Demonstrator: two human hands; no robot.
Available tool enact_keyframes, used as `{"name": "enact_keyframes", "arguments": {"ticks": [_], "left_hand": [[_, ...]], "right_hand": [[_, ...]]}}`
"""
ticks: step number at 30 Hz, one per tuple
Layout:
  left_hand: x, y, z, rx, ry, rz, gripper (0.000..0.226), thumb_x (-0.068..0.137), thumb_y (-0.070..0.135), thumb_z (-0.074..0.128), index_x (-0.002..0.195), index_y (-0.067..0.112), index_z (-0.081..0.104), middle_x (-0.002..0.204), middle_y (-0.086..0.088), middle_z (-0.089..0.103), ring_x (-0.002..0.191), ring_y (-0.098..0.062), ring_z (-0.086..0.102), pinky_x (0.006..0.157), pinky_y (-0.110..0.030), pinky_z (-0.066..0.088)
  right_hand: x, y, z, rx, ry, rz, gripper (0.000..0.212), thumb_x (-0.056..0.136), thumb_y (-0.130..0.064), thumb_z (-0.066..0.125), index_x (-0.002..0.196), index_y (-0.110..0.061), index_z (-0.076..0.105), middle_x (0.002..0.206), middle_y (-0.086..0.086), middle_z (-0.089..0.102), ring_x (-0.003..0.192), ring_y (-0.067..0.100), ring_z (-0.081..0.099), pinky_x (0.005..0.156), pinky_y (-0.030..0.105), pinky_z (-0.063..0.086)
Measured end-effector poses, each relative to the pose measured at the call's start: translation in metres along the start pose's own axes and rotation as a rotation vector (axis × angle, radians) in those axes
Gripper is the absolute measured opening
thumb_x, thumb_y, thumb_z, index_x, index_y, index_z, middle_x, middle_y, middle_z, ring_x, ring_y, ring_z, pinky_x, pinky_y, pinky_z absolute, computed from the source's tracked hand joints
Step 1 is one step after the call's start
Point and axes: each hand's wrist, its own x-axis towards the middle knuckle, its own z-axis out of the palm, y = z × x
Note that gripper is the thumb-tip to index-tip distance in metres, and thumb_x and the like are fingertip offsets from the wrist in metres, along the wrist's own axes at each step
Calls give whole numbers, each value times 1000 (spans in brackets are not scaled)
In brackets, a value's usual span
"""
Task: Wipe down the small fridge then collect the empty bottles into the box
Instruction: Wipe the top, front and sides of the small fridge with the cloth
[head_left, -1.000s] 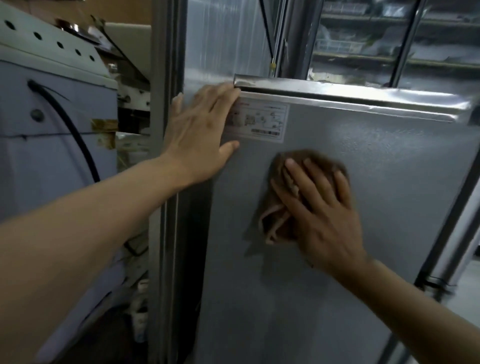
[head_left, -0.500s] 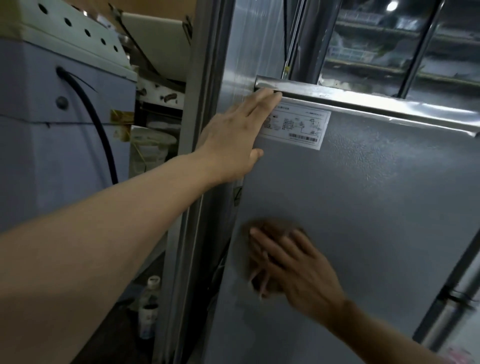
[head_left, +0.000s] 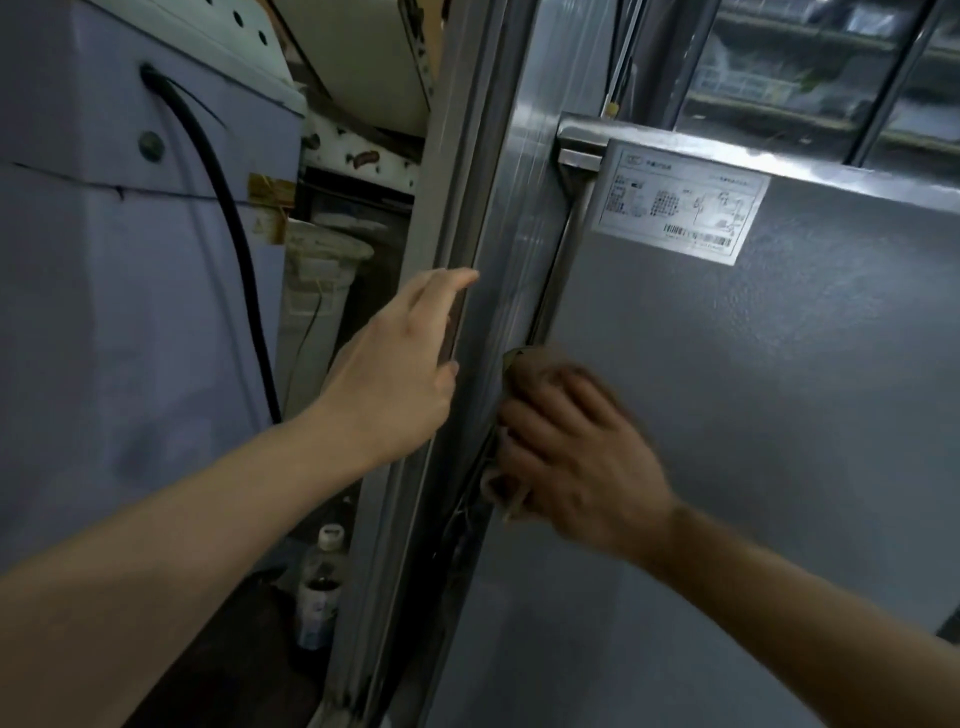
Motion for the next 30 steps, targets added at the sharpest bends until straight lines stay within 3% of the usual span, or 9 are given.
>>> {"name": "enact_keyframes", "arguments": {"ticks": [4, 7, 11, 16, 20, 23, 25, 27, 30], "left_hand": [[-27, -8, 3, 13, -85, -25, 67, 84, 5, 59, 140, 27, 29, 140, 5, 36, 114, -16, 50, 93, -41, 46], [-47, -12, 8, 24, -167, -35, 65, 86, 6, 57, 140, 28, 28, 139, 5, 36, 113, -16, 50, 93, -43, 46], [-57, -12, 22, 18, -201, -85, 68, 87, 8, 57, 143, 27, 24, 142, 1, 36, 120, -15, 45, 99, -34, 41], [-55, -4, 47, -6, -220, -143, 72, 85, 8, 59, 144, 26, 22, 144, 0, 35, 120, -16, 47, 98, -34, 44], [-57, 7, 75, -79, -219, -157, 76, 86, 16, 62, 146, 24, 17, 144, 0, 36, 123, -15, 43, 103, -33, 38], [-59, 17, 97, -73, -205, -231, 81, 86, 26, 62, 147, 28, 9, 141, -2, 42, 121, -21, 48, 99, -41, 44], [-60, 22, 107, -34, -148, -284, 80, 87, 26, 59, 146, 30, 6, 140, -5, 44, 117, -25, 51, 93, -44, 47], [-61, 26, 115, -2, -80, -318, 77, 88, 25, 58, 145, 31, 6, 140, -5, 43, 118, -27, 50, 91, -45, 48], [-64, 30, 121, -10, -53, -341, 77, 90, 26, 56, 145, 32, 3, 144, -5, 38, 123, -27, 44, 93, -48, 46]], "right_hand": [[-35, -80, 34, 14, -361, -155, 33, 86, -40, 42, 102, -23, 65, 118, 7, 64, 116, 30, 55, 109, 41, 22], [-58, -112, 47, 6, -519, -262, 51, 82, -44, 41, 126, -26, 58, 122, 2, 63, 117, 23, 56, 110, 40, 30], [-66, -91, 41, 48, -291, -191, 53, 80, -31, 48, 132, -25, 55, 132, 2, 59, 123, 21, 54, 109, 40, 22], [-56, 4, 0, -47, 64, 108, 45, 90, -22, 53, 135, -21, 52, 147, 6, 41, 135, 26, 41, 111, 46, 19], [-59, 30, -9, -53, 210, 342, 49, 93, -16, 52, 140, -20, 42, 152, 8, 32, 142, 27, 27, 114, 47, 17], [-87, -11, 11, 26, 177, 388, 53, 88, -19, 60, 139, -21, 47, 151, 9, 31, 139, 30, 30, 112, 47, 19], [-123, -41, 25, 32, 48, 231, 40, 93, -18, 47, 132, -22, 55, 149, 7, 35, 131, 30, 39, 108, 46, 24], [-162, -58, 32, 24, -129, 65, 41, 94, -17, 36, 126, -24, 61, 147, 5, 39, 120, 26, 50, 107, 42, 26], [-190, -57, 25, 36, -257, -27, 47, 87, -17, 39, 129, -24, 58, 145, 0, 44, 118, 20, 56, 109, 39, 23]]}}
